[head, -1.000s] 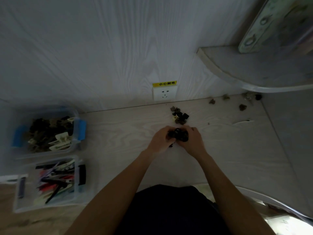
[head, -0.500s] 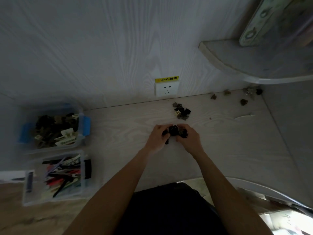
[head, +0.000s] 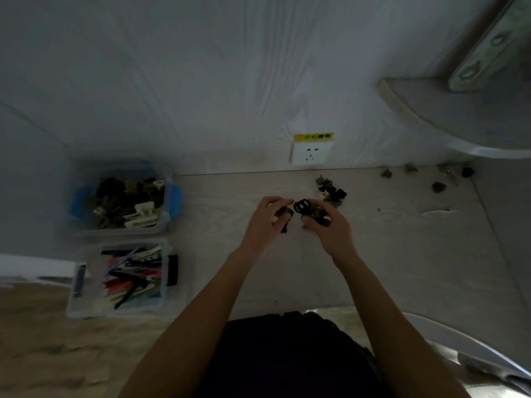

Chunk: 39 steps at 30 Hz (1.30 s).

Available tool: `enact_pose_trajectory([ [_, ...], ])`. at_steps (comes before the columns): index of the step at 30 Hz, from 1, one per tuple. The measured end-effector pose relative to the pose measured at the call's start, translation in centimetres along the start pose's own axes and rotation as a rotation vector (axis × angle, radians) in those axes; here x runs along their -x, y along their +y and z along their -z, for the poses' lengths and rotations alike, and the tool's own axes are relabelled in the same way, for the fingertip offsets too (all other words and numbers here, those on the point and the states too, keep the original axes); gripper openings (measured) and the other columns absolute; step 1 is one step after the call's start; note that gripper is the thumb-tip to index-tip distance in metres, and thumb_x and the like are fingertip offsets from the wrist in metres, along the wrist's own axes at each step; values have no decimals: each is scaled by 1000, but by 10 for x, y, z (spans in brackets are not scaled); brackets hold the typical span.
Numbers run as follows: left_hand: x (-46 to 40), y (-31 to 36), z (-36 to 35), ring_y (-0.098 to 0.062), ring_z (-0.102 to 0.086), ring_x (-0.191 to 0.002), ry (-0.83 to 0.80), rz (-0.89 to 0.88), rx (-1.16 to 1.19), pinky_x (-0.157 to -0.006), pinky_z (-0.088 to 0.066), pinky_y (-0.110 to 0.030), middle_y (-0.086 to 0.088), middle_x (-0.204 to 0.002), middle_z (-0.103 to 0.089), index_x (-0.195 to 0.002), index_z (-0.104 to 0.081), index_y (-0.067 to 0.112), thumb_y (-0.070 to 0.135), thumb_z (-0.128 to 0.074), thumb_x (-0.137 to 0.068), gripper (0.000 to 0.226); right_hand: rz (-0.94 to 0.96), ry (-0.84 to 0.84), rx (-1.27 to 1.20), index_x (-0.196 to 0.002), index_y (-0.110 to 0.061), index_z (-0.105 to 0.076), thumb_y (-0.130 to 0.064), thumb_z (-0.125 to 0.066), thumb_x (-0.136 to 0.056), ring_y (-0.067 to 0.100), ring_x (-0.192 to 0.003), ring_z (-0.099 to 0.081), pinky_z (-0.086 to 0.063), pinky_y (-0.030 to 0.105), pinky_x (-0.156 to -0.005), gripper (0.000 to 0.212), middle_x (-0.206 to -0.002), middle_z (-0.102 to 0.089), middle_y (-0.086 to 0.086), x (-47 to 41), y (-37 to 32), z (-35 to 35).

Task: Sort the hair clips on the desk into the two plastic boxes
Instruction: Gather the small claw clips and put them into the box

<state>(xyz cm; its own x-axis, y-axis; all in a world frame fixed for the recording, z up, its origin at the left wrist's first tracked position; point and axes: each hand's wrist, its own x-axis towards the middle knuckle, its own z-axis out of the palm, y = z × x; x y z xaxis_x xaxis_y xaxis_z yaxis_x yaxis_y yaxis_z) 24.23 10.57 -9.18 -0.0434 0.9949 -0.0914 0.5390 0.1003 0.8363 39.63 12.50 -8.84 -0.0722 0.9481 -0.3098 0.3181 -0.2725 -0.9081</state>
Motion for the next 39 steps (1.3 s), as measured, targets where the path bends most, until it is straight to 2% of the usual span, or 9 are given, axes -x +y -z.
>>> enact_pose_trajectory([
  [2,13,-6,38,-10,-53,-98,126,13,17,-86,-39,-2,-5,-118,-47,-119,-59,13,7,-52,-92,28,18,-79,-102,-112,-17,-60,-7,-64,-85,16,-92,-61,-58,21,-74,29,-101,-58,0,0,-19,-23],
  [6,41,-36,129,-6,-51,-93,383,56,-77,-83,-35,3,-1,-114,-48,-114,-61,13,10,-53,-92,24,92,-313,-91,-111,-13,-61,-6,-66,-83,17,-85,-63,-57,18,-69,30,-99,-58,1,-1,-61,-88],
  [10,65,-85,209,-20,-54,-96,544,213,-272,-89,-42,-20,-13,-120,-51,-114,-62,13,15,-56,-91,23,203,-497,8,-111,-11,-61,-5,-68,-81,20,-84,-63,-59,26,-73,32,-95,-59,3,-4,-102,-168],
  [15,81,-126,249,-29,-61,-89,501,344,-351,-81,-43,-28,-16,-122,-51,-120,-57,9,16,-51,-94,28,305,-576,156,-116,-11,-58,-12,-67,-83,19,-82,-64,-59,33,-77,35,-106,-63,12,-15,-135,-243],
  [17,82,-132,254,-30,-60,-94,492,314,-365,-83,-43,-28,-15,-123,-52,-122,-56,9,16,-49,-95,30,342,-566,189,-120,-14,-57,-14,-66,-84,24,-91,-65,-56,41,-83,38,-112,-64,14,-18,-141,-265],
  [22,85,-129,260,-22,-54,-112,402,187,-253,-91,-44,-27,-11,-137,-47,-131,-50,13,17,-48,-95,36,494,-563,531,-134,-24,-43,-22,-63,-85,28,-105,-53,-38,25,-80,53,-118,-55,17,-27,-143,-283],
  [29,82,-144,258,-27,-51,-116,310,139,-422,-97,-44,-38,-8,-124,-56,-124,-56,17,11,-67,-80,45,713,-451,900,-129,-13,-48,-7,-49,-87,33,-99,-59,-51,40,-79,43,-128,-51,11,-24,-133,-269],
  [35,71,-122,245,-27,-54,-104,486,4,-495,-88,-47,-37,-6,-108,-64,-113,-62,17,23,-59,-86,27,831,-355,791,-120,-11,-57,-9,-47,-89,31,-96,-60,-52,41,-76,32,-121,-57,10,-4,-138,-250],
  [39,55,-78,205,-15,-56,-84,645,-371,-337,-76,-46,-24,-7,-90,-68,-102,-66,8,19,-52,-91,21,785,-141,643,-109,-13,-62,-9,-53,-86,24,-98,-58,-44,27,-84,25,-110,-64,7,11,-112,-187],
])
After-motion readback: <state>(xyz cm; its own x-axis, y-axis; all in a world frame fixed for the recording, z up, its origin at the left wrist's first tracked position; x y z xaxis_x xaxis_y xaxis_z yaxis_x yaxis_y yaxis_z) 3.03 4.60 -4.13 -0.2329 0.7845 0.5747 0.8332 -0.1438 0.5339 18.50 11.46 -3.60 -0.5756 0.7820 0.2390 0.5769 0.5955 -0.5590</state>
